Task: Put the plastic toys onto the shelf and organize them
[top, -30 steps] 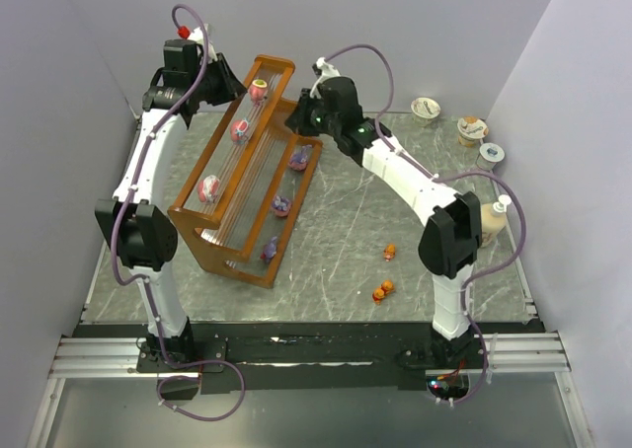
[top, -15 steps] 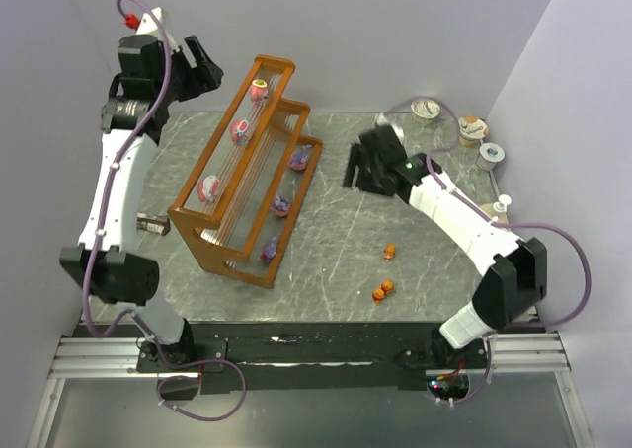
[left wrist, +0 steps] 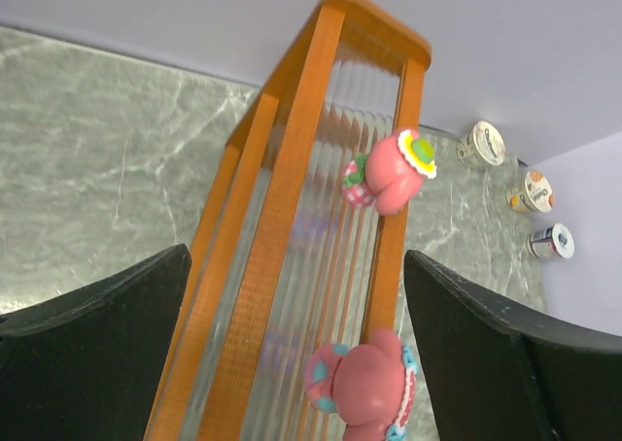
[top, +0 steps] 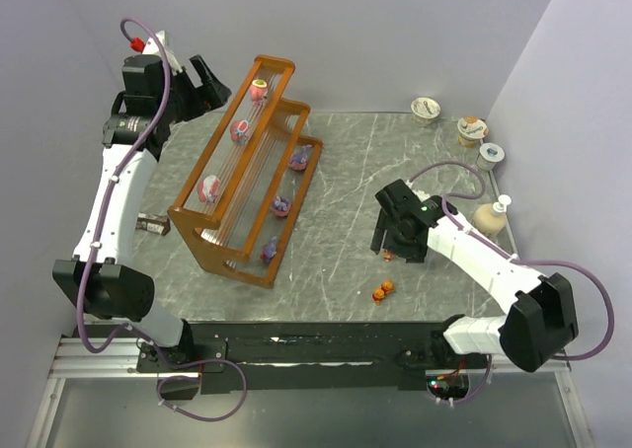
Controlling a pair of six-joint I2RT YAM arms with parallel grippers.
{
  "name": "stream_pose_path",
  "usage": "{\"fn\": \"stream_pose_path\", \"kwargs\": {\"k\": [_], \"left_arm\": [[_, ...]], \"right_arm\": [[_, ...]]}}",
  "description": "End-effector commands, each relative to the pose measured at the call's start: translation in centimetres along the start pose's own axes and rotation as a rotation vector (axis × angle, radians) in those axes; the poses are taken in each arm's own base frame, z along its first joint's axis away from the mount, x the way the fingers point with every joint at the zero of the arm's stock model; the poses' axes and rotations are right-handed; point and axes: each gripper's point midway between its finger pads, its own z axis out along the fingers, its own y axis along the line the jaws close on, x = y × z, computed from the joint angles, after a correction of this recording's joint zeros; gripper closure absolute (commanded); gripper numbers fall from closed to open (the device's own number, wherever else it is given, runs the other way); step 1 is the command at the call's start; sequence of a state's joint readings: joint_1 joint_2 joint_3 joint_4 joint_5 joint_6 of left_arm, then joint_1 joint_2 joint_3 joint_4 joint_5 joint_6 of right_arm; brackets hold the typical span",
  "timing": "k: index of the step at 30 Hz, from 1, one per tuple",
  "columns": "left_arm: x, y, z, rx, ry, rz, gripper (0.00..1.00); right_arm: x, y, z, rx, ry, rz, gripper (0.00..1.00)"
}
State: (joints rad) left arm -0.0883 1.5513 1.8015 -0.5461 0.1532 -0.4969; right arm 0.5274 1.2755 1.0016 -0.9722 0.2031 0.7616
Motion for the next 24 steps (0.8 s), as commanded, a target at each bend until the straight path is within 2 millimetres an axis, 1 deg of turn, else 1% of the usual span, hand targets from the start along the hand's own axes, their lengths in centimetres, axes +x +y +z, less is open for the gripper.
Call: {"fn": "stream_pose_path", "kwargs": {"k": [1, 2, 4, 6, 7, 8, 9, 11, 15, 19, 22, 24], "left_arm": [[-1.1, -1.6, -1.3, 0.062, -0.039, -0.020, 0.03], [-1.1, -1.7, -1.2, 0.067, -0.036, -0.021, 0.04], [-1.1, -1.8, -1.3, 0.073, -0.038, -0.023, 0.03], [-1.2, -1.9, -1.4, 0.074, -0.039, -0.023, 0.04], [-1.2, -1.8, -1.5, 0.072, -0.038, -0.022, 0.04], [-1.3, -1.8, -1.6, 0.069, -0.043, -0.020, 0.04], [-1.3, -1.8, -1.6, 0.068, -0.044, -0.017, 0.03], [-1.3, -1.8, -1.7, 0.068, -0.046, -0.012, 0.04], [-1.5, -1.7, -1.8, 0.061, -0.052, -0.003, 0.04], [-1.4, -1.5, -1.3, 0.057, -0.044, 0.000, 0.04], [-1.4, -1.5, -0.9, 0.056, -0.037, 0.004, 0.03], [-1.5, -1.5, -0.8, 0.055, -0.038, 0.005, 0.04]], "right_arm": [[-0.3, -0.5, 1.1, 0.046, -0.014, 0.080, 0.20], [-0.7, 0.1, 1.4, 0.028, -0.027, 0.093, 0.21], [-0.7, 0.5, 2.6, 0.037, -0.012, 0.098, 0.23], [-1.1, 0.9, 3.4, 0.043, -0.017, 0.107, 0.25], [-1.2, 0.9, 4.2, 0.063, -0.014, 0.102, 0.27], [-1.8, 1.4, 4.8, 0.049, -0.037, 0.101, 0.30], [-2.1, 1.5, 5.3, 0.052, -0.051, 0.097, 0.32], [-2.3, 1.4, 6.4, 0.069, -0.057, 0.098, 0.36], [-2.7, 1.0, 7.5, 0.105, -0.081, 0.104, 0.40], [-2.3, 0.2, 8.3, 0.152, -0.073, 0.091, 0.41], [-2.2, 0.0, 8.9, 0.159, -0.070, 0.086, 0.40], [-2.2, -0.1, 9.2, 0.172, -0.062, 0.079, 0.38]]}}
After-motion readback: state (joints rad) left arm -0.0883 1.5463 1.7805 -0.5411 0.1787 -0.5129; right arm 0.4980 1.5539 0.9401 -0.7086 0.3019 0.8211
